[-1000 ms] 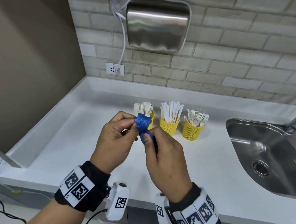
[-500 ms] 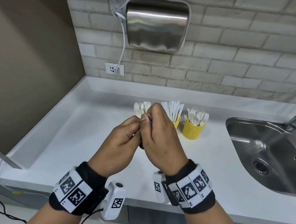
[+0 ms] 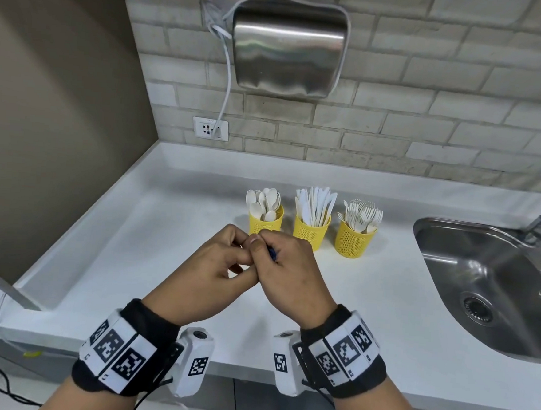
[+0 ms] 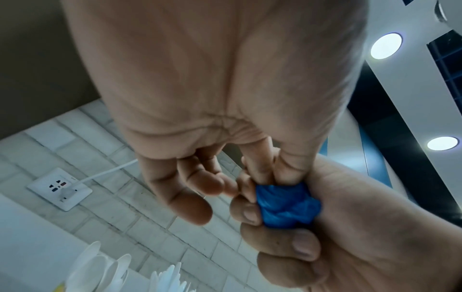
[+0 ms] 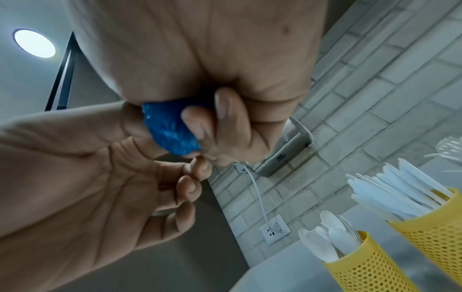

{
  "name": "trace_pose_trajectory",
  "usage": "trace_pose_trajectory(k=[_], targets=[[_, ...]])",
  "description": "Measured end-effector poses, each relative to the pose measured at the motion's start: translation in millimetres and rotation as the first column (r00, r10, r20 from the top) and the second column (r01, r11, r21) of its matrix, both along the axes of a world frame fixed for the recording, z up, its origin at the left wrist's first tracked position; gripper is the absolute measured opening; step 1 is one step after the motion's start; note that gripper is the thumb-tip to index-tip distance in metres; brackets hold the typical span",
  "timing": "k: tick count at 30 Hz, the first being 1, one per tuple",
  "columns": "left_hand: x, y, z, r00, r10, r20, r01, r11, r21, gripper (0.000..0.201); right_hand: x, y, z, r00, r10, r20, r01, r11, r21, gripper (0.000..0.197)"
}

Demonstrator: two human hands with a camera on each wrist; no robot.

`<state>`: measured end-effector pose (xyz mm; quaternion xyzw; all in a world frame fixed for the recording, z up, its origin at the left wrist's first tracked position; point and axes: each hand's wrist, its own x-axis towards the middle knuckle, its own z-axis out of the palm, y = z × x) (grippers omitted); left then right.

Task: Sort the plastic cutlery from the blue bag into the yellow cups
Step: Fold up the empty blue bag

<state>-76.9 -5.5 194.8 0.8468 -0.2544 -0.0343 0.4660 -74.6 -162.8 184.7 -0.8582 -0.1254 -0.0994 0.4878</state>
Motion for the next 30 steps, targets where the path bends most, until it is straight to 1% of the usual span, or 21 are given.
trace_pose_trajectory(k=[2,4,9,14,17,21,23,25,27,30], targets=[[-0.6,2.6,-1.8,1.000,-0.023,0.018,0.023,1.000,0.003,0.031,-1.4,0.3,-2.5,1.000,0.003,-0.001,-0.003,1.000,0.001,0.038],[0.1,4.0,-3.6,1.000,-0.018,0.012,0.018,1.000,-0.014,0.029,-2.0,0.5,-5.0,1.000,0.001,-0.002,-0.001,1.000,0.001,0.039],[0.8,4.2,-6.9,0.997,0.076,-0.030,-0.078,0.996,-0.049,0.020,-2.5,1.4,-9.3,0.999,-0.028,-0.024,0.029,0.998,0.053,0.040],[3.7,5.5,-4.0,0.989,0.116,-0.096,-0.128,0.983,-0.133,0.019,-0.3,2.1,-9.9,1.000,-0.020,-0.017,0.021,0.996,0.085,0.040],[4.7,6.3,-2.6,0.988,0.128,-0.087,-0.139,0.980,-0.141,0.022,-0.9,5.0,-11.2,1.000,-0.012,-0.003,0.012,0.993,0.115,0.040],[4.1,8.6,0.2,0.985,0.153,-0.076,-0.164,0.971,-0.176,0.030,-1.4,6.9,-10.4,1.000,-0.009,0.015,0.007,0.994,0.106,0.040],[4.3,7.9,1.8,0.985,0.164,-0.059,-0.172,0.969,-0.176,0.027,-1.1,6.9,-9.6,1.000,-0.013,0.021,0.010,0.994,0.106,0.040],[4.3,6.9,2.8,0.977,0.210,-0.026,-0.211,0.960,-0.182,0.025,-0.9,7.2,-9.1,0.999,-0.018,0.026,0.015,0.993,0.113,0.039],[4.6,6.3,3.4,0.966,0.256,0.026,-0.248,0.953,-0.173,0.025,-0.9,7.1,-8.0,0.999,-0.021,0.033,0.017,0.992,0.125,0.039],[1.7,2.5,3.2,0.954,0.272,0.124,-0.255,0.957,-0.136,0.022,0.5,5.5,-6.2,0.998,-0.038,0.057,0.029,0.989,0.147,0.041]])
